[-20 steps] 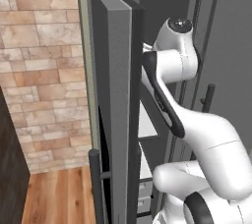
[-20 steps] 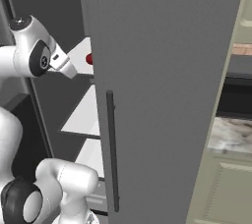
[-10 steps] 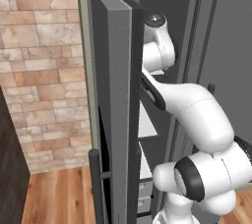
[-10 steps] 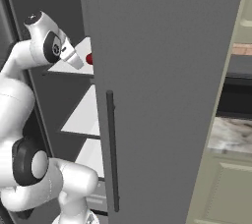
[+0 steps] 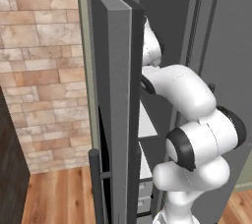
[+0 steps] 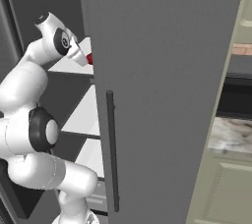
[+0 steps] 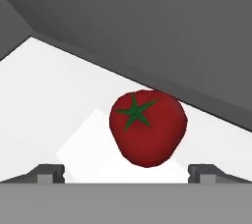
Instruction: Take the tomato and eggplant out of the freezer and place them in the tupperware container on the counter. Then put the tupperware containing the vegetables back in the freezer.
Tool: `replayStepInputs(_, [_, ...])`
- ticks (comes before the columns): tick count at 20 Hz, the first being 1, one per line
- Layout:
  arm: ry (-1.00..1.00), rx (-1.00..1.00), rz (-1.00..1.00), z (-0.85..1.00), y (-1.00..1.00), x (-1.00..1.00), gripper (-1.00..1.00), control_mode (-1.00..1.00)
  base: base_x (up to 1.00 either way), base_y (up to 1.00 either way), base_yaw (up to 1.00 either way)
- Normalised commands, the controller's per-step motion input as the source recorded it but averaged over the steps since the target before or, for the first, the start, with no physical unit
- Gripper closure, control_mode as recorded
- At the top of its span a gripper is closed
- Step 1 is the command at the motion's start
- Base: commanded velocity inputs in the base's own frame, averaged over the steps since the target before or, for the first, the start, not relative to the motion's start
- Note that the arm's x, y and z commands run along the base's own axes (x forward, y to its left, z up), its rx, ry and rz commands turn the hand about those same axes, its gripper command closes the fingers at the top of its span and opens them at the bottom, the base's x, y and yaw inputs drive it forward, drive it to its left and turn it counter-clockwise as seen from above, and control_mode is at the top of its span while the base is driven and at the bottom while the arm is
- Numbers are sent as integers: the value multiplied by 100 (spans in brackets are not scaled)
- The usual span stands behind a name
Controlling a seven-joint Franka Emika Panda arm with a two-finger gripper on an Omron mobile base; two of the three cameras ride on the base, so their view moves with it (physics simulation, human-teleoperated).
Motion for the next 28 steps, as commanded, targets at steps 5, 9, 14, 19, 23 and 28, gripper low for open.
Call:
replayStepInputs(5, [0,0,-11,-28,0,59,-100,-100,0,0,0])
replayStepInputs(9, [0,0,-10,-14,-1,54,-100,-100,0,0,0])
replayStepInputs(14, [0,0,-9,-19,0,29,-100,-100,0,0,0])
replayStepInputs(19, [-3,0,-11,-11,-3,0,-100,-100,0,0,0])
replayStepInputs(23, [-3,0,-14,0,-12,0,-100,-100,0,0,0])
replayStepInputs(28, [0,0,-15,0,-16,0,-100,-100,0,0,0])
